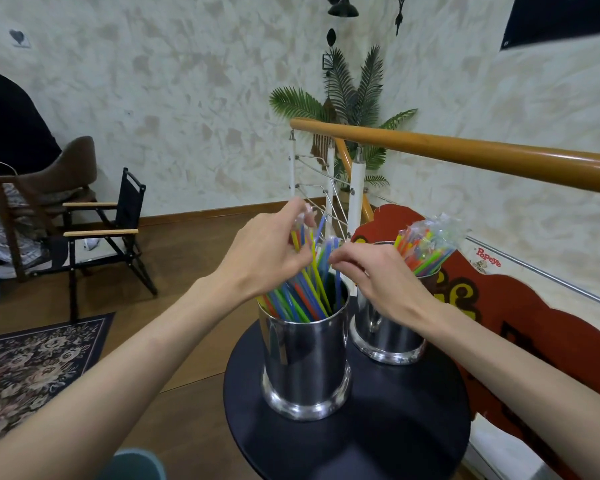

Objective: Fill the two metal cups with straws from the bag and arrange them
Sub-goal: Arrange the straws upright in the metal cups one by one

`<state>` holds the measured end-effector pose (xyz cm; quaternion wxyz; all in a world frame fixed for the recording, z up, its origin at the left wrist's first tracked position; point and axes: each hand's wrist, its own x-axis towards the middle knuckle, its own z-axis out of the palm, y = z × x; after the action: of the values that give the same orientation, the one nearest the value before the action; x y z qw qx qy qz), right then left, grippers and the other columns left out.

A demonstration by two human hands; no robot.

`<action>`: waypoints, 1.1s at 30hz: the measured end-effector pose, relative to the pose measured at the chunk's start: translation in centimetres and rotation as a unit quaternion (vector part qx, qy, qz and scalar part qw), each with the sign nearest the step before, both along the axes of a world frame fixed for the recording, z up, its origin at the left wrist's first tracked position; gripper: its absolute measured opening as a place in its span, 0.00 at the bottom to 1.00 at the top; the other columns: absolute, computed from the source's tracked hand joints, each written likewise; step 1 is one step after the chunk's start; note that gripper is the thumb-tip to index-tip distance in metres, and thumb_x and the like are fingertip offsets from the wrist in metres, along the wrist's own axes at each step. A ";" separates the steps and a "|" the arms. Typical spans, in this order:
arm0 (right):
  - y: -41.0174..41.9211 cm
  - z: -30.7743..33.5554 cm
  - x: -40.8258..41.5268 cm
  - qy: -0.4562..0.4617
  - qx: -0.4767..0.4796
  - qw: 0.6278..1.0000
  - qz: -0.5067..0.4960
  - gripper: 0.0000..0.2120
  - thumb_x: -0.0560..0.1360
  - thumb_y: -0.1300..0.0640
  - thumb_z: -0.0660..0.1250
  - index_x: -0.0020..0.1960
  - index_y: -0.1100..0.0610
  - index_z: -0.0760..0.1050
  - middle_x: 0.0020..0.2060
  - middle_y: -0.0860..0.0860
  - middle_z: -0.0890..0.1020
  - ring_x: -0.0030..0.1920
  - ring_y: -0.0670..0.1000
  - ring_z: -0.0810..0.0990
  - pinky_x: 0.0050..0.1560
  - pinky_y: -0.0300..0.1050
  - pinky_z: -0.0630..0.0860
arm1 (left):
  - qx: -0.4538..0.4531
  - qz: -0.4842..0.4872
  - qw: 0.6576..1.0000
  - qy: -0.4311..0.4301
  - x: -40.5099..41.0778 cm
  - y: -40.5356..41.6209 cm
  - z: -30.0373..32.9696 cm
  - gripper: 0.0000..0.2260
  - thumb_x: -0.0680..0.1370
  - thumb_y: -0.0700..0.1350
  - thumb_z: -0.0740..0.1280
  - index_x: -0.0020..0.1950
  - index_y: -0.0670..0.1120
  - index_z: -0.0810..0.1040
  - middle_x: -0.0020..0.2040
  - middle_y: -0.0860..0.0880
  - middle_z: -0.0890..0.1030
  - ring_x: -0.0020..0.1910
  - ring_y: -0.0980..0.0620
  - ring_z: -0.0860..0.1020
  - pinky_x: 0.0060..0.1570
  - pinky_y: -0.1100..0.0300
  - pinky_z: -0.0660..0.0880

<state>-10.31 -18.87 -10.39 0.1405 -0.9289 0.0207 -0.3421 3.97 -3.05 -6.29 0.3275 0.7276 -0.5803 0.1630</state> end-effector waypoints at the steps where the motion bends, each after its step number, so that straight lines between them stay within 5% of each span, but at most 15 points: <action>1: -0.1 -0.1 -0.1 0.009 -0.013 1.000 0.002 0.08 0.82 0.60 0.66 0.58 0.57 0.82 0.51 0.47 0.85 0.50 0.38 0.79 0.52 0.29 0.74 | 0.000 0.002 1.000 -0.020 0.1 0.3 0.0 0.09 0.75 0.47 0.68 0.53 0.53 0.72 0.40 0.48 0.83 0.40 0.46 0.80 0.41 0.49 0.75; 4: -0.5 -0.2 -0.4 0.025 -0.054 0.998 0.000 0.13 0.80 0.66 0.67 0.62 0.57 0.81 0.53 0.48 0.85 0.52 0.39 0.78 0.54 0.27 0.70 | 0.006 0.008 0.998 -0.059 0.2 0.9 -0.2 0.04 0.75 0.52 0.64 0.46 0.53 0.75 0.44 0.55 0.81 0.46 0.48 0.79 0.46 0.49 0.74; 8: -0.6 1.1 -0.3 -0.013 -0.072 0.997 -0.029 0.19 0.74 0.68 0.73 0.64 0.57 0.79 0.52 0.46 0.80 0.52 0.40 0.75 0.57 0.38 0.75 | 0.054 0.041 0.996 -0.054 0.9 0.8 -1.3 0.15 0.79 0.58 0.56 0.42 0.52 0.75 0.38 0.55 0.76 0.40 0.50 0.74 0.43 0.53 0.65; 13: -0.7 5.2 0.3 -0.102 -0.082 0.991 -0.041 0.15 0.72 0.68 0.75 0.57 0.59 0.79 0.47 0.44 0.75 0.44 0.40 0.73 0.49 0.34 0.76 | 0.094 0.054 0.993 -0.043 0.7 0.5 -1.8 0.26 0.78 0.60 0.48 0.41 0.47 0.80 0.44 0.52 0.79 0.42 0.51 0.74 0.45 0.50 0.69; 21: -0.7 8.1 1.0 -0.184 -0.107 0.974 -0.076 0.10 0.74 0.68 0.73 0.55 0.61 0.80 0.45 0.45 0.76 0.43 0.40 0.72 0.48 0.26 0.70 | 0.071 0.024 0.997 -0.016 0.1 0.7 -1.3 0.10 0.80 0.46 0.63 0.48 0.47 0.84 0.50 0.53 0.81 0.47 0.51 0.79 0.45 0.54 0.73; 26: -0.6 8.1 0.6 -0.193 -0.122 0.965 -0.130 0.09 0.77 0.64 0.72 0.56 0.60 0.79 0.48 0.54 0.82 0.45 0.52 0.81 0.47 0.52 0.80 | 0.042 0.014 0.998 0.039 0.0 0.9 -1.2 0.07 0.76 0.42 0.67 0.50 0.52 0.83 0.48 0.55 0.84 0.50 0.51 0.80 0.52 0.50 0.77; 33: -1.0 8.8 0.4 -0.179 -0.101 0.963 -0.176 0.08 0.78 0.61 0.71 0.56 0.59 0.77 0.49 0.54 0.82 0.48 0.58 0.82 0.48 0.59 0.79 | 0.021 -0.006 0.996 0.083 -0.1 1.1 -1.0 0.10 0.82 0.48 0.65 0.48 0.48 0.84 0.45 0.53 0.84 0.44 0.55 0.79 0.47 0.55 0.76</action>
<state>-9.92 -19.89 -1.56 -0.0148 -0.8435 0.1243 -0.5223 3.86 -1.95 -7.29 0.3603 0.7416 -0.5590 0.0876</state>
